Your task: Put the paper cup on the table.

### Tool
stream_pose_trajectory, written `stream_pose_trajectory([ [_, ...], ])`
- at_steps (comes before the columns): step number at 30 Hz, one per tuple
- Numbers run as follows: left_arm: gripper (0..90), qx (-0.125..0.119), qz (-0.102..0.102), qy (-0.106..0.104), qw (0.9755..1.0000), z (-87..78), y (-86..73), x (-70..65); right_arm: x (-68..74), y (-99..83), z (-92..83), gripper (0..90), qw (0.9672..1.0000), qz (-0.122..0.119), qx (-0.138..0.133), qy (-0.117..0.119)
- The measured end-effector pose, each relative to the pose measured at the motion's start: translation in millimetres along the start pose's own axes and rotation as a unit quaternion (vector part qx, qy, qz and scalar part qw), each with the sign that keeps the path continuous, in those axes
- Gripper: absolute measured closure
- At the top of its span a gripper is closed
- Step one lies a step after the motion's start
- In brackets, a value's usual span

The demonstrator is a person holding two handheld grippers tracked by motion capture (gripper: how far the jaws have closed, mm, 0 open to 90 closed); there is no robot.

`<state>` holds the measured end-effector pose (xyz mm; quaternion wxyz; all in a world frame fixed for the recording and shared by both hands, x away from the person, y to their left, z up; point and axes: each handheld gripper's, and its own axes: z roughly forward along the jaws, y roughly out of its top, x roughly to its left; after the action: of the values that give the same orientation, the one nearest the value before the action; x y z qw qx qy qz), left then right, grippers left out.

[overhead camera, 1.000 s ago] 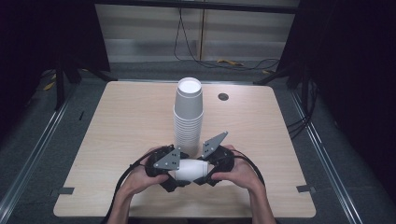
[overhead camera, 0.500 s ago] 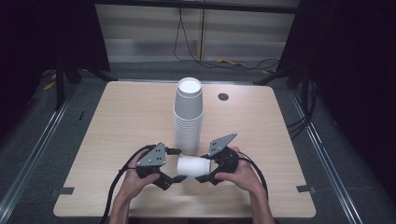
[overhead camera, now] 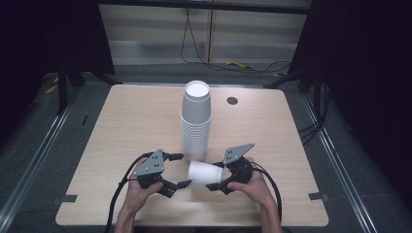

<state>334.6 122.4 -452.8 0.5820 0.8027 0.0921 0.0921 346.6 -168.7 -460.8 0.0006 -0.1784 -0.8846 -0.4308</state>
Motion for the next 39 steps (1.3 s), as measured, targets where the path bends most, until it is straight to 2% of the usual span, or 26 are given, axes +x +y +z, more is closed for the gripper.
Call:
stream_pose_trajectory([
  [3,15.6,-0.016,-0.006,-0.001,0.9999,0.9,-2.5,-1.5,0.9,-3.3,-2.7,23.0,0.9998,-0.002,-0.022,0.001],
  [6,15.5,-0.028,-0.005,0.011,0.9995,0.5,-4.3,-3.5,1.6,-6.2,-3.3,23.0,0.9993,-0.001,-0.037,0.005],
  [8,15.4,-0.030,-0.009,0.004,0.9995,0.4,-5.7,-4.8,1.9,-9.1,-2.5,23.0,0.9991,-0.001,-0.041,0.006],
  [14,15.5,-0.043,-0.036,0.006,0.9984,-1.8,-14.3,-9.3,2.3,-13.5,0.1,23.0,0.9980,-0.001,-0.062,0.012],
  [17,15.4,-0.056,-0.049,-0.002,0.9972,-2.6,-16.8,-8.2,2.6,-15.1,0.0,23.1,0.9968,0.000,-0.078,0.016],
  [20,15.4,-0.058,-0.049,0.003,0.9971,-2.4,-17.6,-7.7,2.5,-18.8,-0.2,23.0,0.9954,0.003,-0.093,0.021],
  [24,15.4,-0.060,-0.055,-0.002,0.9967,0.2,-18.9,-7.1,2.5,-23.6,0.8,23.0,0.9928,0.012,-0.116,0.027],
  [27,15.3,-0.060,-0.060,-0.007,0.9964,2.1,-19.7,-6.9,2.9,-23.9,1.6,22.9,0.9920,0.012,-0.123,0.028],
  [32,15.4,-0.062,-0.066,-0.003,0.9959,2.1,-19.8,-5.9,3.3,-23.6,0.9,22.9,0.9894,0.011,-0.141,0.033],
  [35,15.4,-0.070,-0.069,-0.003,0.9951,1.2,-19.0,-5.3,3.5,-24.2,-0.2,22.9,0.9862,0.012,-0.161,0.038],
  [39,15.4,-0.066,-0.067,-0.007,0.9955,1.4,-18.0,-4.3,4.0,-25.3,0.3,23.0,0.9835,0.010,-0.175,0.042],
])
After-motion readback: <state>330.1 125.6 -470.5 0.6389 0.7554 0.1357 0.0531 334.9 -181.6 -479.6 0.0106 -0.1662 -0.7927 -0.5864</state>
